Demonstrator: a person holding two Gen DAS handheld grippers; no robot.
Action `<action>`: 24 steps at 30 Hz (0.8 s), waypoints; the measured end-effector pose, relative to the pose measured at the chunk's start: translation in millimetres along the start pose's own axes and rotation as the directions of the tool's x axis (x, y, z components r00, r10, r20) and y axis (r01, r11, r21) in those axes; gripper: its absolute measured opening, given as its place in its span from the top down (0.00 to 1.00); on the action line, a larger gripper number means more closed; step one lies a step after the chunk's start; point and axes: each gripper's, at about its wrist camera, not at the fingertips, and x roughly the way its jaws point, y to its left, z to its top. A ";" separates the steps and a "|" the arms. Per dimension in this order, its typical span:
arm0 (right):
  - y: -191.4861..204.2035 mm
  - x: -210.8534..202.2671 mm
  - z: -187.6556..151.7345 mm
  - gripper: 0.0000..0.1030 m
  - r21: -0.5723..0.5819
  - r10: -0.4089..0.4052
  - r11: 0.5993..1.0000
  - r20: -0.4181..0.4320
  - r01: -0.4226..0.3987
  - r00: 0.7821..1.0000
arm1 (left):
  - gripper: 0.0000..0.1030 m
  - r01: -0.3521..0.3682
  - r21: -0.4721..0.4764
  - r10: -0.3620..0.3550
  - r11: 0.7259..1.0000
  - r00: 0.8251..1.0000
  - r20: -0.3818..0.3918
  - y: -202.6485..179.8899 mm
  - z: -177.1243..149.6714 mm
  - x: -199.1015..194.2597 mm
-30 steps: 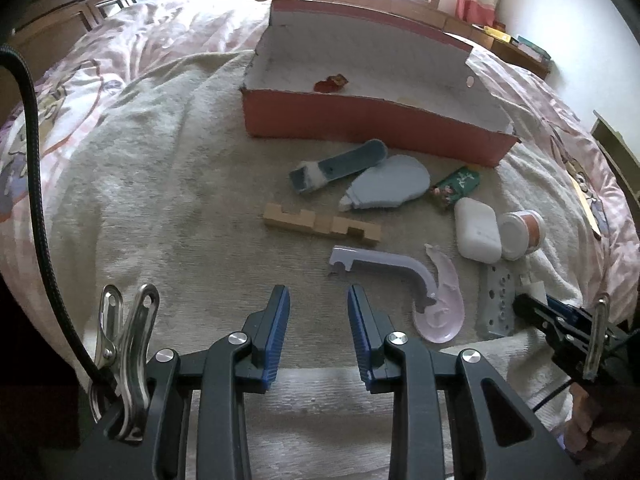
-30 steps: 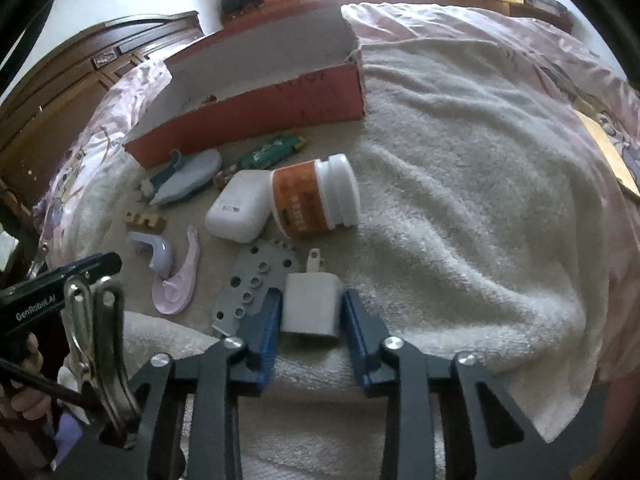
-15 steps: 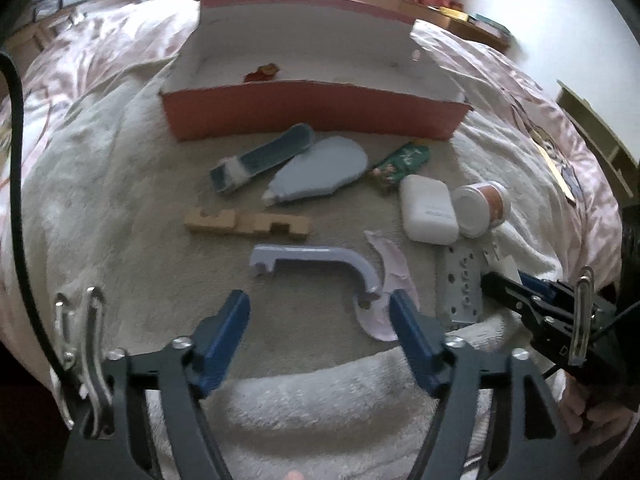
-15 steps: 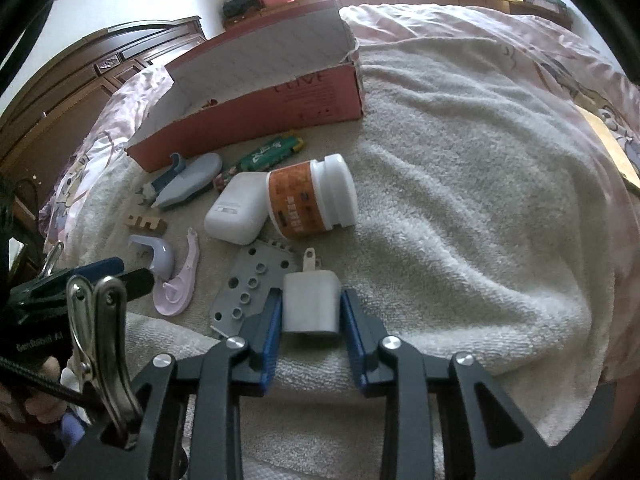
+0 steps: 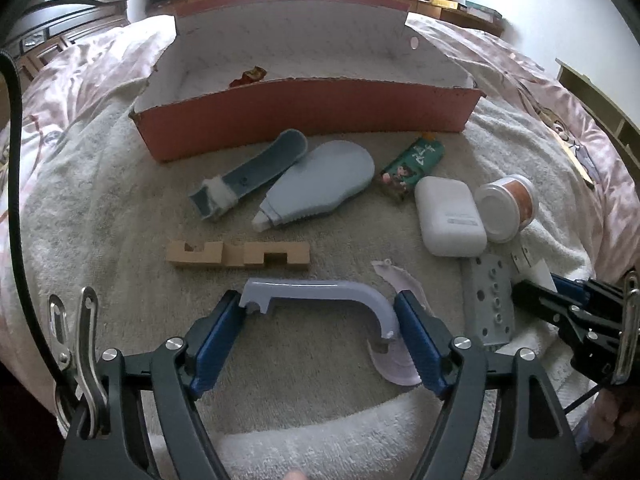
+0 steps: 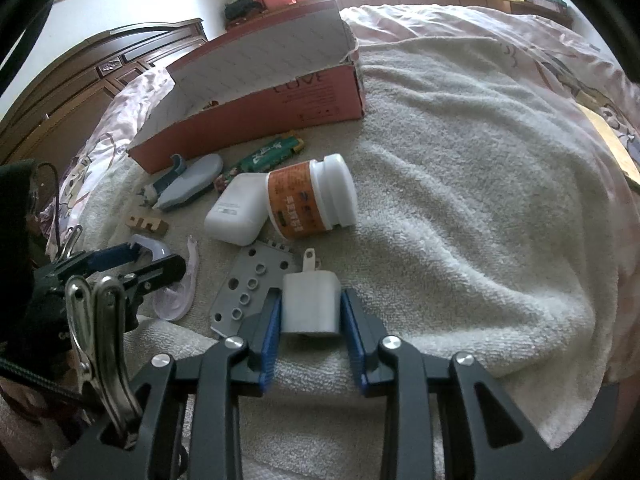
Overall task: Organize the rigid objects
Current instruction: 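Grasp the lavender handle with the left gripper while the right grasps the white plug, then carry the lavender handle and white plug over the box with both grippers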
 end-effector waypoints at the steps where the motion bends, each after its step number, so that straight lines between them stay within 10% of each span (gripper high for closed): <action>1: -0.1 0.0 -0.2 0.70 0.000 0.001 1.000 0.000 -0.001 1.000 | 0.23 -0.001 0.002 0.001 1.000 1.000 0.006 -0.4 -0.9 0.0; 24: 0.1 0.7 -1.5 0.70 -0.004 -0.003 1.000 0.011 0.003 1.000 | 0.28 -0.033 -0.009 0.034 0.999 0.996 0.080 2.4 -11.5 -22.7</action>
